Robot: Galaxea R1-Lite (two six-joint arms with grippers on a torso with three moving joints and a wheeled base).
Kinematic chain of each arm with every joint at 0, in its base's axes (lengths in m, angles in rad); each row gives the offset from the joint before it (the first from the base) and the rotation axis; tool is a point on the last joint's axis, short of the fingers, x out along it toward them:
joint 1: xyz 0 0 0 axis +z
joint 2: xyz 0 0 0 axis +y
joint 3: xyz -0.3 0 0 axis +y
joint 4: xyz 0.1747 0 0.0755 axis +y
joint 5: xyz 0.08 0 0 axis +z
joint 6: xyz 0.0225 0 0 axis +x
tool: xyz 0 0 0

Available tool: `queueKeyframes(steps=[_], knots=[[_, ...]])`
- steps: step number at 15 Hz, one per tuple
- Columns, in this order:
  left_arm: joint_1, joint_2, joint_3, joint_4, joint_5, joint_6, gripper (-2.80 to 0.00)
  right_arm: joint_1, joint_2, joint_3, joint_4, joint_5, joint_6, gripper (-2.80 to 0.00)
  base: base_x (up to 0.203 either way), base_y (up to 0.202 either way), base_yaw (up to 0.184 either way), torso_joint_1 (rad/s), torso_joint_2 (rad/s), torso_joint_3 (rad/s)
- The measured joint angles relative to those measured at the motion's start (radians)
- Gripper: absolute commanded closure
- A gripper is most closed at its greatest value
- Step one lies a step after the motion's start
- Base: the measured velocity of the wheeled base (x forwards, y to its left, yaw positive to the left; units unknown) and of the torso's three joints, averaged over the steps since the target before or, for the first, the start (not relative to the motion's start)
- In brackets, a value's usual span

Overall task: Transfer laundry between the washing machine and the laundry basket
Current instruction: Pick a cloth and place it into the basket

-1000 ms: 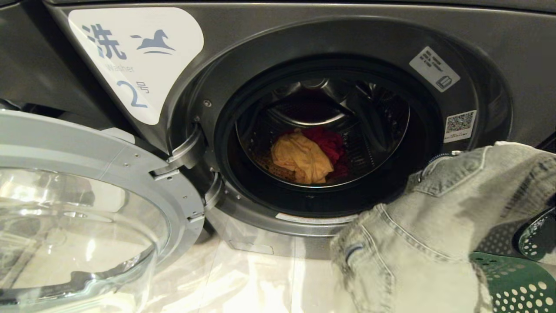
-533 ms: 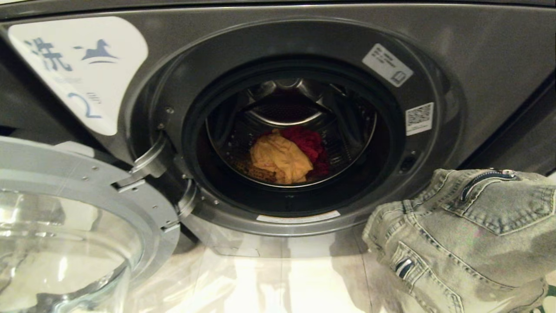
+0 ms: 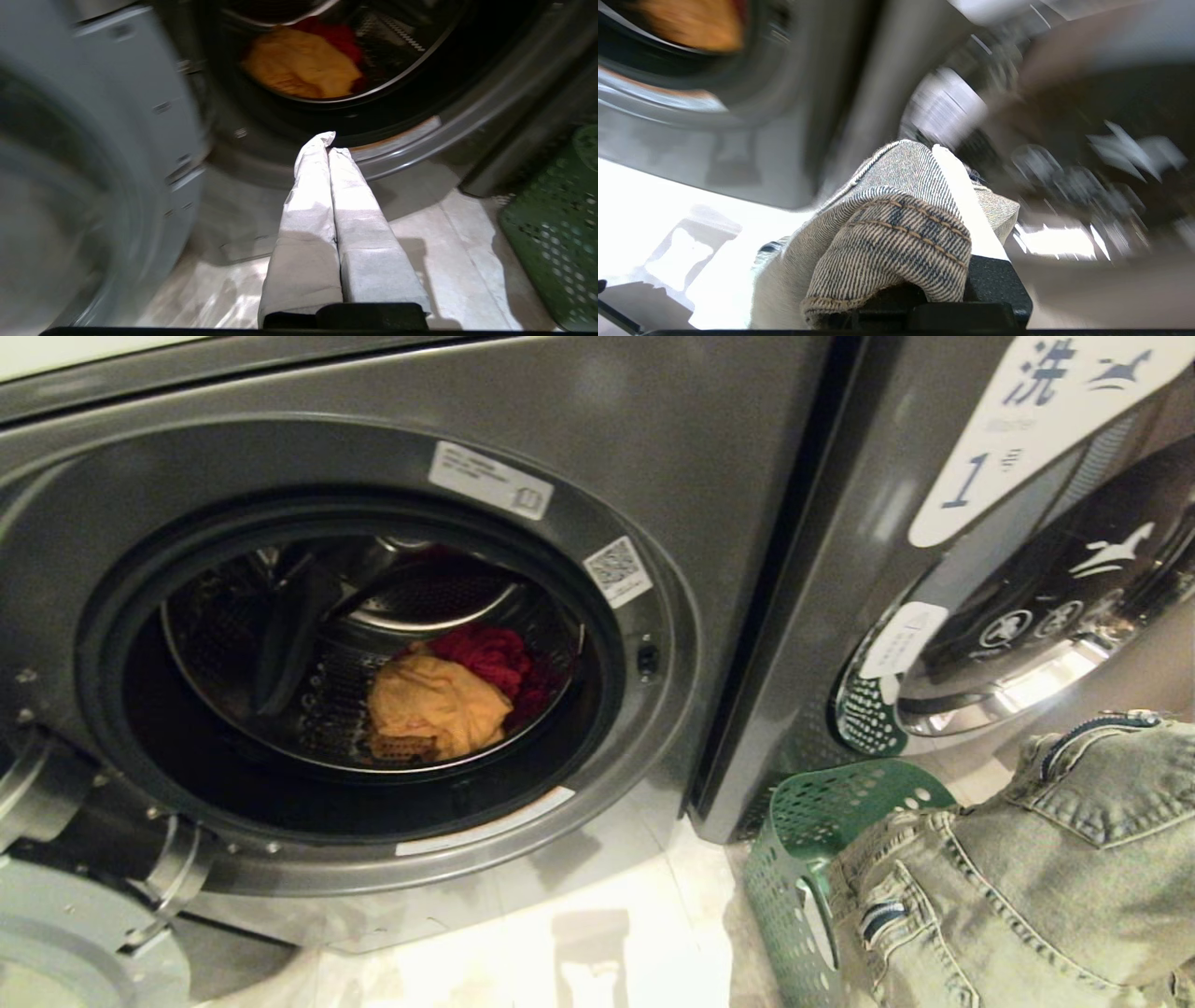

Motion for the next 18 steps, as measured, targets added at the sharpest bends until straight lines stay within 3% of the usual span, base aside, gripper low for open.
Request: queueKeyframes(steps=[4,8,11,15,18], knots=[[0.000,0.000,0.000,0.000,0.000,0.000,0.00,-0.013,0.001,0.031,0.000,-0.037,0.014,0.00,0.000,0.004,-0.139,0.003,0.00,0.003],[0.000,0.000,0.000,0.000,0.000,0.000,0.00,-0.067,0.024,0.077,0.010,-0.121,0.080,0.00,0.000,0.000,0.000,0.000,0.00,0.000],[0.000,0.000,0.000,0.000,0.000,0.000,0.00,-0.171,0.103,0.079,0.022,-0.126,0.204,0.00,0.000,0.000,0.000,0.000,0.00,0.000],[0.000,0.000,0.000,0.000,0.000,0.000,0.00,-0.358,0.276,0.077,0.003,-0.096,0.290,0.00,0.000,0.000,0.000,0.000,0.00,0.000],[0.000,0.000,0.000,0.000,0.000,0.000,0.00,-0.412,0.419,0.082,-0.082,-0.083,0.359,0.00,0.000,0.000,0.000,0.000,0.00,0.000]])
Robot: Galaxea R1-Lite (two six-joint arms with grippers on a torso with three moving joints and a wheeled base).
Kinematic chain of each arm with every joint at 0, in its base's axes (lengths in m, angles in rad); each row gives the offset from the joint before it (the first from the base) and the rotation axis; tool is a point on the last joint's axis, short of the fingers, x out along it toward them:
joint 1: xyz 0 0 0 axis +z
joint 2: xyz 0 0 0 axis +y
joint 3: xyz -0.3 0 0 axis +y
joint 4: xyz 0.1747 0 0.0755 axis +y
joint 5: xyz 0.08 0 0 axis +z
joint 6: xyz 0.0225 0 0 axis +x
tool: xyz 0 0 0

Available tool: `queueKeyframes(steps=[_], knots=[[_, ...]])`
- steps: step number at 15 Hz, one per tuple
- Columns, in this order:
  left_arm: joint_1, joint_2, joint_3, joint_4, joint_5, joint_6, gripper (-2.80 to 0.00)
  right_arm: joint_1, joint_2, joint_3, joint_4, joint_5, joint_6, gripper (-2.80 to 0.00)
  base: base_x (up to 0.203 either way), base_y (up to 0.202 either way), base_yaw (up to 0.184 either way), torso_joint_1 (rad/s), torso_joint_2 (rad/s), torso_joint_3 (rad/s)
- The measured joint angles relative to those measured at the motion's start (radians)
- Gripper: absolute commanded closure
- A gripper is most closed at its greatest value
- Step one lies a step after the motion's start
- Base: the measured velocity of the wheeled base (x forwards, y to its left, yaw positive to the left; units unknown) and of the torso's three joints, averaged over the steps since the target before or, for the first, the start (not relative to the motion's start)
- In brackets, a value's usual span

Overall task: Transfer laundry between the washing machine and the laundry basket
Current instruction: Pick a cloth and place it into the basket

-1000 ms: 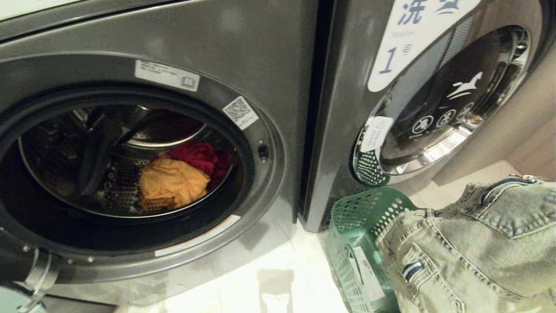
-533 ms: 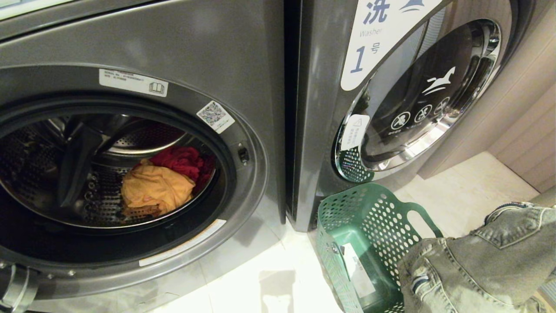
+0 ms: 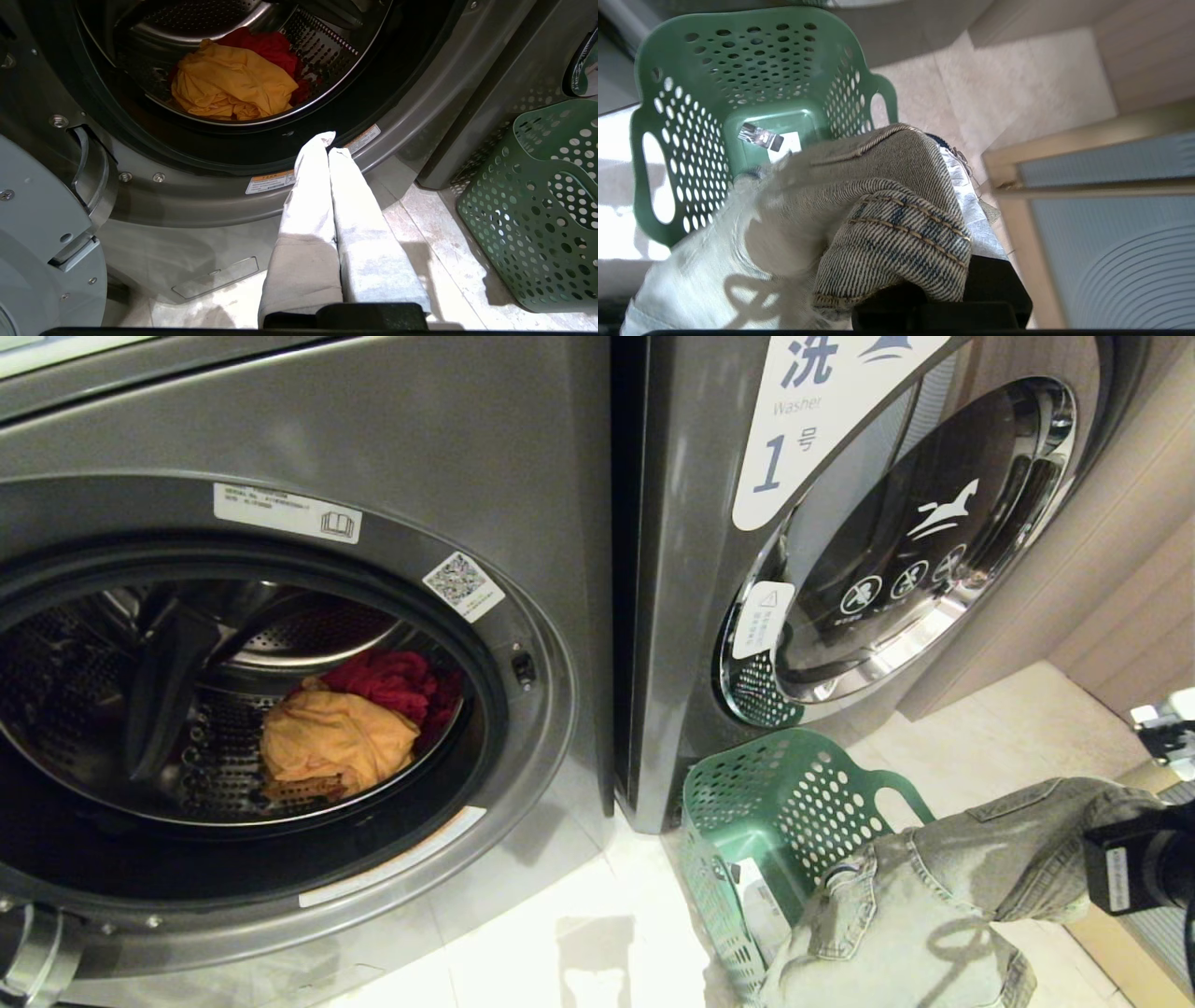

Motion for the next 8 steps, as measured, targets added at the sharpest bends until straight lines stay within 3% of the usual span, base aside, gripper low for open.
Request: queueKeyframes(steps=[6,7,8], knots=[[-0.001,0.000,0.000,0.000,0.000,0.000,0.00,-0.032,0.312,0.000,-0.323,0.022,0.078,0.00,0.000,0.000,0.000,0.000,0.00,0.000],[-0.001,0.000,0.000,0.000,0.000,0.000,0.00,-0.035,0.355,-0.001,-0.368,0.029,0.081,-2.80,0.000,0.000,0.000,0.000,0.00,0.000],[-0.001,0.000,0.000,0.000,-0.001,0.000,0.00,-0.036,0.390,-0.003,-0.404,0.032,0.082,-2.80,0.000,0.000,0.000,0.000,0.00,0.000]])
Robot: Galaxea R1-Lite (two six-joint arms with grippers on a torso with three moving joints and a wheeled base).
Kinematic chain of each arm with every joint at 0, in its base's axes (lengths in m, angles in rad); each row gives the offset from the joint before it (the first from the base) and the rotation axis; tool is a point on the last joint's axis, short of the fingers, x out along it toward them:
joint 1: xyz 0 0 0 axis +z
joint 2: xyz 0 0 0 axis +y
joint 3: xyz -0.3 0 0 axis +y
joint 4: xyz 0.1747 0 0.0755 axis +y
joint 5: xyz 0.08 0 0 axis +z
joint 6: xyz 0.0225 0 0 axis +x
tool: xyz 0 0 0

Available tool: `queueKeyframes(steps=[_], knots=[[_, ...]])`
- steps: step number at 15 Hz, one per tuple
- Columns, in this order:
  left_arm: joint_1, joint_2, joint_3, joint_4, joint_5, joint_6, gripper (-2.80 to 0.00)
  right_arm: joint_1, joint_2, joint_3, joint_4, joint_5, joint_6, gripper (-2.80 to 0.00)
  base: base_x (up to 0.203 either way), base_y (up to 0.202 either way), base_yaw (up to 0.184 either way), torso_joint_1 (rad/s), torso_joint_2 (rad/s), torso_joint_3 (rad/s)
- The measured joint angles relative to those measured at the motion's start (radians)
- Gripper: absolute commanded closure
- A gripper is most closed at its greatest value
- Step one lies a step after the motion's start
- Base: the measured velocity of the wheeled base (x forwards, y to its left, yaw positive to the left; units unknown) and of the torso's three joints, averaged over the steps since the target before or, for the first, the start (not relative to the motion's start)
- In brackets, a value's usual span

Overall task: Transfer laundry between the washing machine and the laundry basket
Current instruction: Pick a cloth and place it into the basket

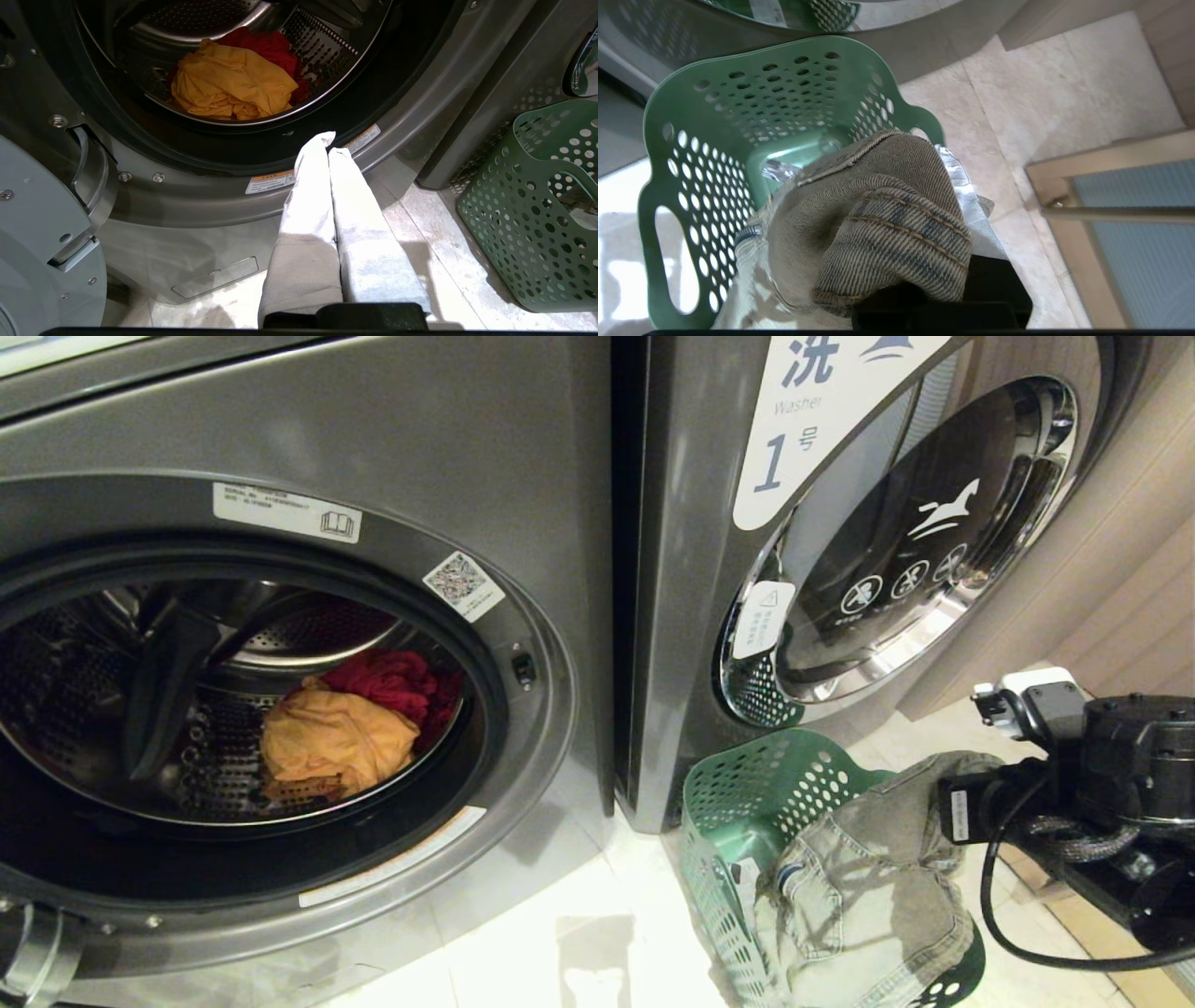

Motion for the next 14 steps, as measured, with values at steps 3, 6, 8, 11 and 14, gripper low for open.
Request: queueKeyframes(steps=[3,6,8,11,14], knots=[[0.000,0.000,0.000,0.000,0.000,0.001,0.00,-0.002,0.066,-0.007,-0.041,0.014,-0.004,-2.80,0.000,0.000,0.000,0.000,0.00,0.000],[0.001,0.000,0.000,0.000,0.000,0.001,0.00,-0.003,0.083,-0.016,-0.042,0.014,-0.004,-2.80,0.000,0.000,0.000,0.000,0.00,0.000],[0.000,0.000,0.000,0.000,0.000,0.002,0.00,0.004,0.068,-0.019,-0.042,0.016,-0.003,0.00,0.000,0.000,0.000,0.000,0.00,0.000],[0.001,0.000,0.000,0.000,0.000,0.002,0.00,0.046,0.002,-0.006,-0.039,0.044,-0.015,0.00,0.000,0.000,0.000,0.000,0.00,0.000],[0.000,0.000,0.000,0.000,0.000,0.002,0.00,0.092,-0.077,0.052,-0.037,0.058,-0.096,0.00,0.000,0.000,0.000,0.000,0.00,0.000]])
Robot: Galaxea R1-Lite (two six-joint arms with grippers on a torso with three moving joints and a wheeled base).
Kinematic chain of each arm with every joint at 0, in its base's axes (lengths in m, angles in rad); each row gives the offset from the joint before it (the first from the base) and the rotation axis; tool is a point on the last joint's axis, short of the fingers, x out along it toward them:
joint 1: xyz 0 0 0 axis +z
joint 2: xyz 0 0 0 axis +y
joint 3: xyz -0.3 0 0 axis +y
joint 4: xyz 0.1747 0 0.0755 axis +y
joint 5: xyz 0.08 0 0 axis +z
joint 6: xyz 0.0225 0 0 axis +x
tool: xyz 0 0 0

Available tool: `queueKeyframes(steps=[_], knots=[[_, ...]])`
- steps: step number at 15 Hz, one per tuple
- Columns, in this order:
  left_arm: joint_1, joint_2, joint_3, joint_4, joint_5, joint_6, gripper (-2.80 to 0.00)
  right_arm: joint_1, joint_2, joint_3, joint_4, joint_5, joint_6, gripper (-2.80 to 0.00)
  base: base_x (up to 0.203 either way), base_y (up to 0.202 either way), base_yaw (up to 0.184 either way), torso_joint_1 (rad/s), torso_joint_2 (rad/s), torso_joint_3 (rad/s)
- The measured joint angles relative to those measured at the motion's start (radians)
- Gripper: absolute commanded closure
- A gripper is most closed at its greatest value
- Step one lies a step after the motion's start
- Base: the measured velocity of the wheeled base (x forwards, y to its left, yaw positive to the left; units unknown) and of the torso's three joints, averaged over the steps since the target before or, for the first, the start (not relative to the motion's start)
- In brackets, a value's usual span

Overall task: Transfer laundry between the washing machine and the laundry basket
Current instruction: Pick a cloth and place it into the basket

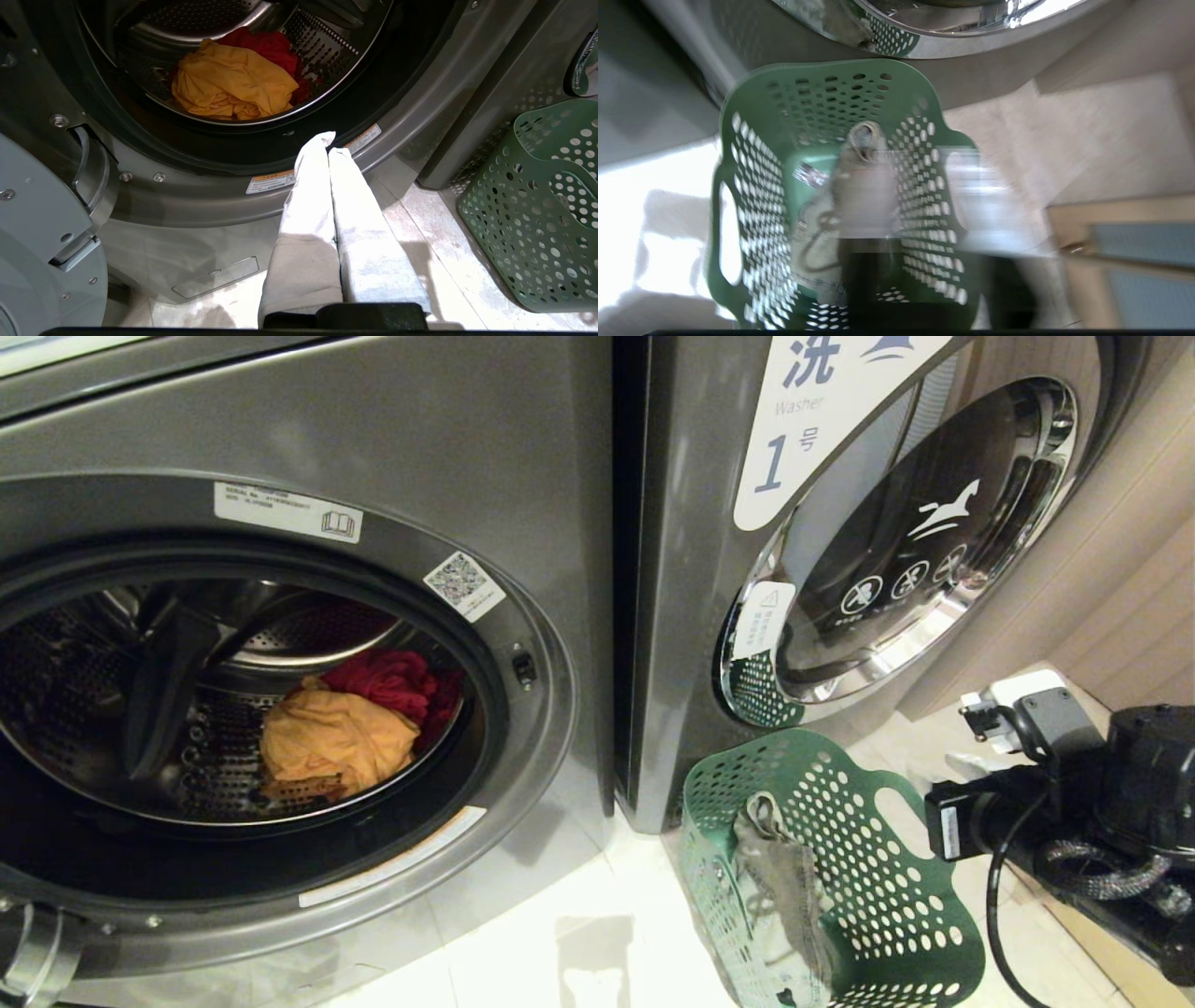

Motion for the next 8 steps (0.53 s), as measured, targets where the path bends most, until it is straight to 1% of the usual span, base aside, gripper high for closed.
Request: queueKeyframes(steps=[2,5,6,8], knots=[[0.000,0.000,0.000,0.000,0.000,-0.001,0.00,0.007,-0.049,0.038,0.000,0.003,-0.085,0.00,0.000,0.000,0.000,0.000,0.00,0.000],[0.000,0.000,0.000,0.000,0.000,0.000,0.00,0.009,-0.101,0.058,0.002,0.062,-0.095,0.00,0.000,0.000,0.000,0.000,0.00,0.000],[0.000,0.000,0.000,0.000,0.000,0.000,0.00,0.009,-0.112,0.063,0.001,0.067,-0.095,0.00,0.000,0.000,0.000,0.000,0.00,0.000],[0.000,0.000,0.000,0.000,0.000,0.000,0.00,0.010,-0.122,0.070,-0.001,0.069,-0.091,0.00,0.001,-0.009,0.129,0.006,0.00,0.002]])
